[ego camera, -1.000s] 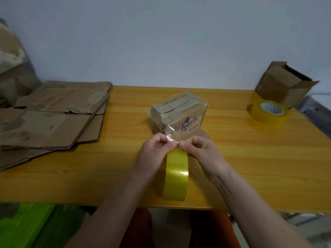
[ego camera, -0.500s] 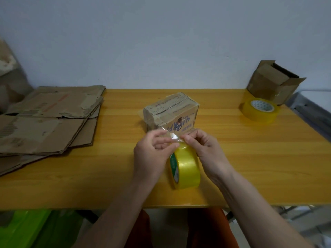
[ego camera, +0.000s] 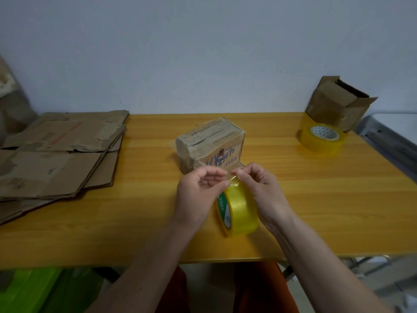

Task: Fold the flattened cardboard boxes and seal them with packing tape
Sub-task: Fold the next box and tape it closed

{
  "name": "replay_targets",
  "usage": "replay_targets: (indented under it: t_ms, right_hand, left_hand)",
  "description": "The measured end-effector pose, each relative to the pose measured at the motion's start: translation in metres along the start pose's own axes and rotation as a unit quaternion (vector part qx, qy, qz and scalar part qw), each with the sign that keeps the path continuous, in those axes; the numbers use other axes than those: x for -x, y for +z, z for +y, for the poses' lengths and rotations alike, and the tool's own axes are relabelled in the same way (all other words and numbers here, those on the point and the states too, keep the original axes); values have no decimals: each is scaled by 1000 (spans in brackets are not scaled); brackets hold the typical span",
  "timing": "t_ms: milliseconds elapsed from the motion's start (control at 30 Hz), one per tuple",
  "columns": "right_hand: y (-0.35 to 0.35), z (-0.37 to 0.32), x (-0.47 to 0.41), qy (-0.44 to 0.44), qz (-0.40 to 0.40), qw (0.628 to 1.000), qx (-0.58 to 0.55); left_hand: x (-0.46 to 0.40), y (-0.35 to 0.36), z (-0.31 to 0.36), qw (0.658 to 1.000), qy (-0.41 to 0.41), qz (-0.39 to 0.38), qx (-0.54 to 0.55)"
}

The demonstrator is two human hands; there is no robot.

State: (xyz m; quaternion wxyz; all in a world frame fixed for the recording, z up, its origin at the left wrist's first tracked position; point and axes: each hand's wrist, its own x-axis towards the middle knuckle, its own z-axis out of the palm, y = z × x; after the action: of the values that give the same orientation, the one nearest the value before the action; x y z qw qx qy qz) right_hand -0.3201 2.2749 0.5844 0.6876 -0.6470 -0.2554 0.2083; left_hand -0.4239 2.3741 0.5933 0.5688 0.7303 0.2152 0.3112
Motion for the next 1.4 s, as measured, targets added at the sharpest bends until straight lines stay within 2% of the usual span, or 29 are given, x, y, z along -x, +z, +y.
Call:
replay_targets:
  t_ms: [100,367,500,600,700,767,833,900,933,1000,1033,1067,1133,1200,1267,1333,1400]
  right_hand:
    - [-3,-3,4,-18,-4,1000,18]
    - [-29,-15,9,-84,31,985,150]
    - [-52,-25,12,-85,72,966,235]
    - [-63,-18,18,-32,70,952,297]
    - [-80,-13,21,56,74,957,273]
    - [-91,-11,22,59,40,970,231]
    - [-100,-10,22,27,53,970,234]
    - [-107,-8,19,-2,57,940,337]
    - [-110,-7,18,-3,58,904,423]
    - [-117,-4,17,-10,66,804,591]
    - [-121,-1,15,-15,63,760,647]
    - [-123,0,15,-13,53,730,681]
    - [-126,4,14,17,27,701,713]
    - [-125,5,13,39,18,691,722]
    - [-121,8,8,-2,46,705,707]
    - [-102,7,5,-65,73,785,612]
    - [-72,-3,4,-86,67,869,483]
  left_hand:
    - [0,3,3,1000,-9,-5,-16]
    - [-13,23,17,977,56,23,-205]
    - [-23,47,31,984,51,-61,-161]
    - [-38,66,33,990,7,-33,-139]
    - [-48,88,34,992,-8,-11,-124]
    - [-50,99,34,991,-18,-14,-132]
    - [-51,104,33,994,-37,-38,-93]
    - [-51,102,32,994,-30,-63,-85]
    - [-53,98,33,989,0,-68,-129]
    - [-61,87,38,966,72,-48,-244]
    - [-67,78,42,950,101,-35,-292]
    - [-77,68,43,934,120,-27,-335]
    - [-99,46,40,899,112,-34,-421]
    - [-121,22,30,865,51,-66,-495]
    - [-137,-3,19,839,-21,-96,-536]
    - [-145,-22,12,831,-66,-119,-539]
    - [-143,-34,10,844,-81,-140,-511]
